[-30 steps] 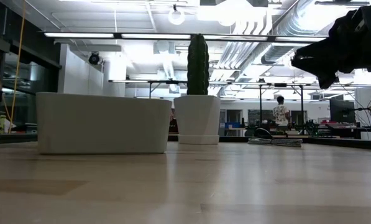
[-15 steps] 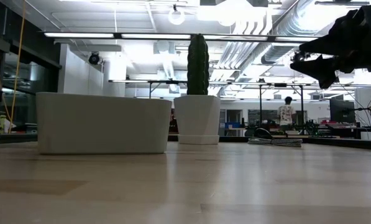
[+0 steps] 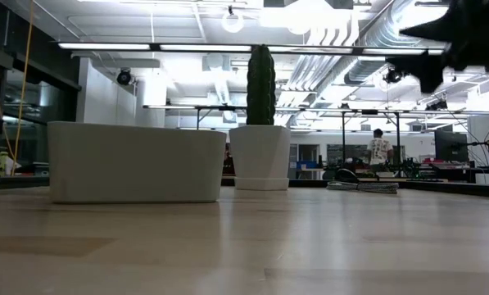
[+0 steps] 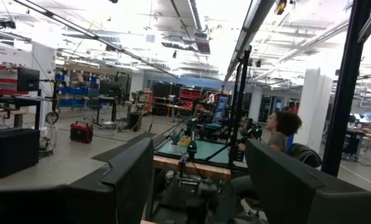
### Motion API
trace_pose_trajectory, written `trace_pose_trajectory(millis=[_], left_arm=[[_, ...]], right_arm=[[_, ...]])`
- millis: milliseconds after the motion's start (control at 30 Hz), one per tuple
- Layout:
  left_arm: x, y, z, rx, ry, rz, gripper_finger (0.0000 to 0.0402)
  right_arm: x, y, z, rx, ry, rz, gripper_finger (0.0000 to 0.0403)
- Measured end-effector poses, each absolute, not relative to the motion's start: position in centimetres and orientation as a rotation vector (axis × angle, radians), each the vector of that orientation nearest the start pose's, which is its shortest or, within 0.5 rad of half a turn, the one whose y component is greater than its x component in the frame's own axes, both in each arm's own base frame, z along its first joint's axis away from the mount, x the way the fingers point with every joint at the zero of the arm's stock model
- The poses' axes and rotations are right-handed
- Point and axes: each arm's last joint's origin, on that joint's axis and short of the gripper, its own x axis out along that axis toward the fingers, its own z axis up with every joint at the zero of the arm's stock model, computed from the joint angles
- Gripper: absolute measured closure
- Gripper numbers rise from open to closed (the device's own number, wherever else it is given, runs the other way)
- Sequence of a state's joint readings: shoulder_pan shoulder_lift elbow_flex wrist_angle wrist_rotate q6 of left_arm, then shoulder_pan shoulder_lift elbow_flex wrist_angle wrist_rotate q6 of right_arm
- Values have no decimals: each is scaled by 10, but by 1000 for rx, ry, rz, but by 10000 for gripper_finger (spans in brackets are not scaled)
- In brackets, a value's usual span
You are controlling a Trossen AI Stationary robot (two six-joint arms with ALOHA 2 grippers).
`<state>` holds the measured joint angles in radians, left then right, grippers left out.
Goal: Pick and place USB-C Cables
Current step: Put the black and white charger cable into the gray bin
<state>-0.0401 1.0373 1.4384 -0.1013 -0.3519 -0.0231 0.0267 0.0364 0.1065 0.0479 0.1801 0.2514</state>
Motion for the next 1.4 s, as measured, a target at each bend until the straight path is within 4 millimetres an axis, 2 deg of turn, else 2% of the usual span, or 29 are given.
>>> trace_pose_trajectory(millis=[200, 367, 567, 733, 867, 1000, 1200, 1400], left_arm=[[179, 3, 510, -81, -299, 306, 165], [179, 3, 510, -81, -299, 306, 165], [179, 3, 510, -81, -299, 306, 165], [179, 3, 510, -80, -298, 306, 165], [179, 3, 509, -80, -292, 306, 165], [179, 3, 509, -79, -292, 306, 165], [179, 3, 509, -79, -292, 306, 165], [179, 3, 509, -79, -292, 306, 165]], right_arm=[[80, -5, 257, 201, -247, -214, 132], [78, -6, 306, 112, -281, -252, 132], [89, -6, 359, 38, -285, -262, 132], [104, -5, 392, -6, -252, -267, 132], [115, -5, 408, -30, -182, -272, 132], [122, -6, 414, -27, -108, -315, 132], [133, -6, 413, 47, -57, -317, 132], [151, -12, 402, 189, -4, -510, 132]])
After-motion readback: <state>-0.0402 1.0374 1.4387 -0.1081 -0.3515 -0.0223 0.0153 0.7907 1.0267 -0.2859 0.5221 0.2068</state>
